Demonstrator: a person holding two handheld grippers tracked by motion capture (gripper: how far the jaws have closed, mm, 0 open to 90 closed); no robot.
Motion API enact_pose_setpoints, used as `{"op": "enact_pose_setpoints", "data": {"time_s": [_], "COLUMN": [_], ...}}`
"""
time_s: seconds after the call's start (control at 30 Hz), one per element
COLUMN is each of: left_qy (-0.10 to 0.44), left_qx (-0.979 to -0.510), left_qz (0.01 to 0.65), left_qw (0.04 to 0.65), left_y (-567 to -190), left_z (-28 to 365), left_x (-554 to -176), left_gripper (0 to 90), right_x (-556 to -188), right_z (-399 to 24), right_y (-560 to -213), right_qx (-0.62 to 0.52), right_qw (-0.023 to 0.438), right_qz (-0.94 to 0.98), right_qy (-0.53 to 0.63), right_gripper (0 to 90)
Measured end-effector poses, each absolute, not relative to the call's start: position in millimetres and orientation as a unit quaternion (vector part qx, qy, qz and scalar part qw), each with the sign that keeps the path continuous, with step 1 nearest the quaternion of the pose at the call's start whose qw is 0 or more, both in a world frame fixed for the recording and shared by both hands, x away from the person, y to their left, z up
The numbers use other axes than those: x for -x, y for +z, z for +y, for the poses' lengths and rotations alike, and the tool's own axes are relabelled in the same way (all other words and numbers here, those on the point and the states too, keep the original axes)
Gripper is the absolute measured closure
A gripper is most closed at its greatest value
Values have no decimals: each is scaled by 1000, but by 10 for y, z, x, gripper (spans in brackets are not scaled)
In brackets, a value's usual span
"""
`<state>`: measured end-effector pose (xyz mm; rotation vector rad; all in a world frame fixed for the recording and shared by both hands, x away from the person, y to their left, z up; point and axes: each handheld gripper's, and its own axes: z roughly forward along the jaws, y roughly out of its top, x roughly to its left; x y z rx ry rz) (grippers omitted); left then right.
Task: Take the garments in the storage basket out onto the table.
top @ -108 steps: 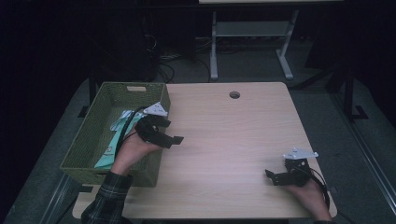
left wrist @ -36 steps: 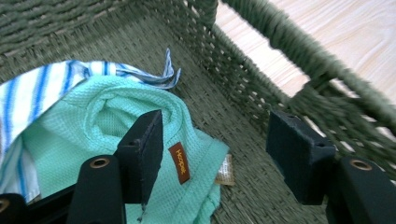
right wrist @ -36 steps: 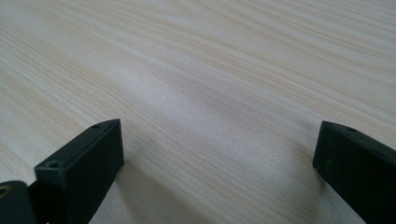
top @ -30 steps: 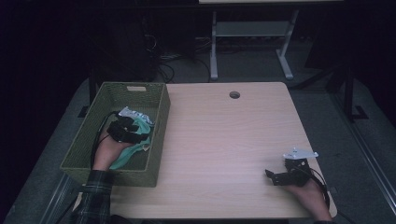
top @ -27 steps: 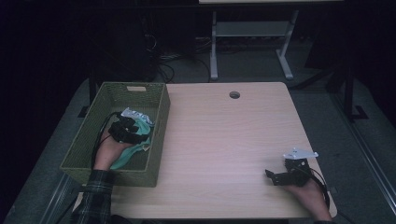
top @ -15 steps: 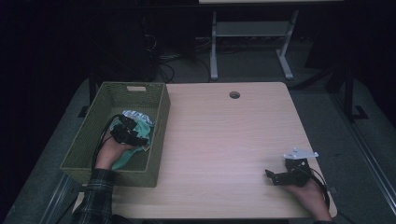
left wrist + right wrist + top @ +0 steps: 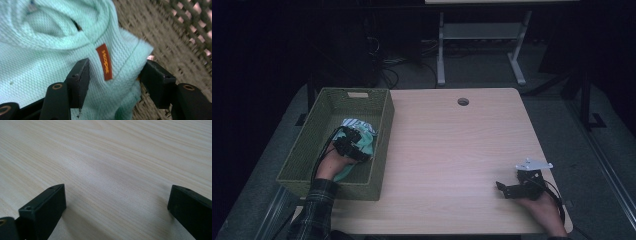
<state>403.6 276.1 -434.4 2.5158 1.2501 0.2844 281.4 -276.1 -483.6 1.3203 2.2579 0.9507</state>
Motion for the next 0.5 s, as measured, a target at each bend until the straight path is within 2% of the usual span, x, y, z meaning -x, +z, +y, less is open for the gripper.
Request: {"op": "enact_pose_setpoints", "data": {"time_s": [0.13,0.33,0.4,0.5], "left_qy": [91,73,76,78], "left_qx": [-880,-879,-876,-870], "left_qz": [439,443,451,460], "left_qw": [155,160,155,159], "left_y": [-4347,-4320,-4309,-4272], "left_z": [2755,2762,2764,2791], "left_x": [-4036,-4032,-4032,-4036], "left_gripper": [436,703,762,792], "right_x": [-2815,-2815,-2815,-2815], "right_z": [-2762,-2762,-2763,-2763], "right_y": [-4836,-4836,-4836,-4836], "right_qx": [-467,-467,-468,-468], "right_qw": [178,179,179,179], "right_qz": [798,798,798,798], "right_qy": [336,336,336,336], "right_gripper": [13,13,13,13]}}
